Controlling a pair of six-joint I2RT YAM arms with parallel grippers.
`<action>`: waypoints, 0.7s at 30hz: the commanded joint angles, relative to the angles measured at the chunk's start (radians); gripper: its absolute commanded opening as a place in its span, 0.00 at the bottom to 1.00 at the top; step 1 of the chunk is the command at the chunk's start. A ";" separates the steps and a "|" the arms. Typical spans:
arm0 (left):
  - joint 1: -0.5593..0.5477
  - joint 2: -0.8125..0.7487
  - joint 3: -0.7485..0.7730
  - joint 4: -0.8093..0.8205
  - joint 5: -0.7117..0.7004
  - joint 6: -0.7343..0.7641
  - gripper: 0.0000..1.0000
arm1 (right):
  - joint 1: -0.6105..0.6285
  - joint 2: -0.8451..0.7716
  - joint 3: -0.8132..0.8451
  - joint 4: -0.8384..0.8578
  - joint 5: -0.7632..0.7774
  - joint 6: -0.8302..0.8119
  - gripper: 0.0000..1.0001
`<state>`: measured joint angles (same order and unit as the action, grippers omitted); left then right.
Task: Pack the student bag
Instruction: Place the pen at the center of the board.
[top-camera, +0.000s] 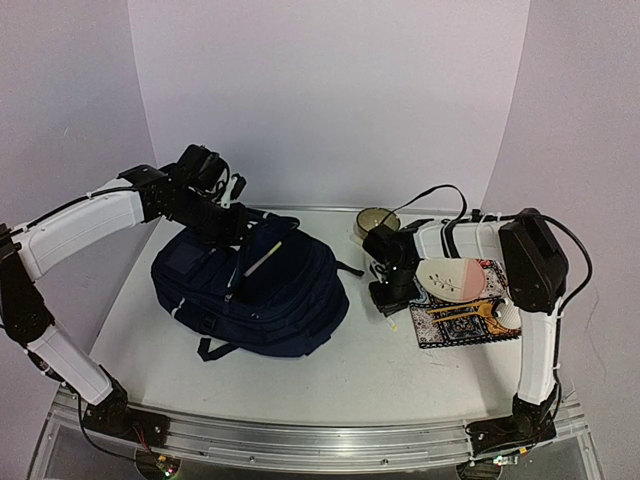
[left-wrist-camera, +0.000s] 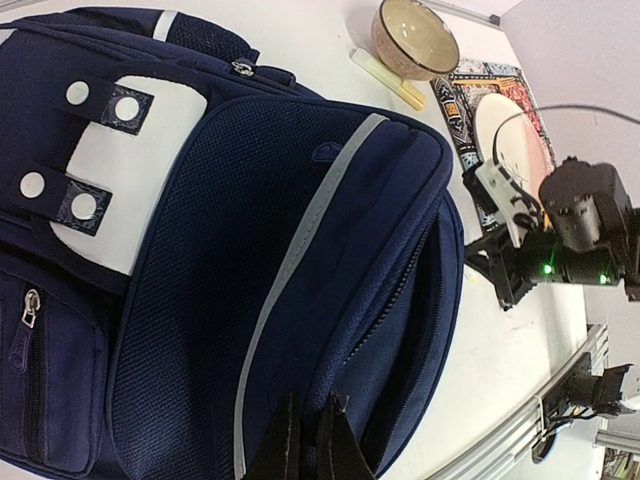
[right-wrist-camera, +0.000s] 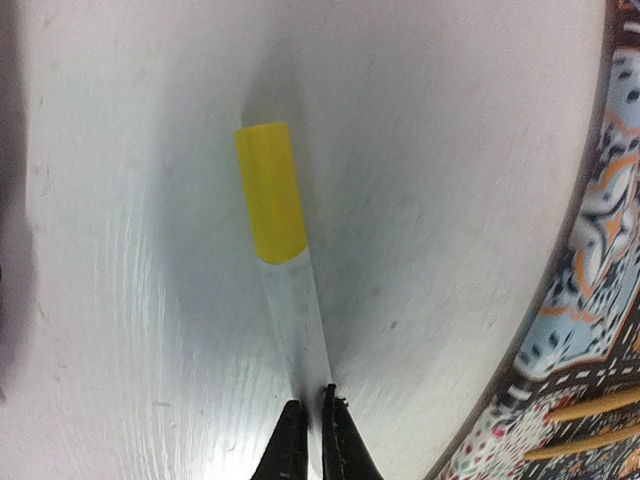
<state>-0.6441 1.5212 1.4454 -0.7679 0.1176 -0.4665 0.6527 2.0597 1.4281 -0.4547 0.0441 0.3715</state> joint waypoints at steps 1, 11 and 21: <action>0.018 0.010 0.046 0.029 -0.014 0.021 0.00 | 0.027 -0.010 -0.061 -0.145 -0.036 0.031 0.05; 0.018 -0.011 0.018 0.037 -0.003 0.007 0.00 | 0.027 0.098 0.079 -0.159 -0.030 -0.007 0.14; 0.018 -0.022 0.012 0.040 0.002 0.002 0.00 | 0.030 0.190 0.185 -0.215 0.021 -0.023 0.25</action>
<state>-0.6422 1.5272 1.4460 -0.7666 0.1391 -0.4683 0.6796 2.1769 1.5830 -0.6137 0.0299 0.3613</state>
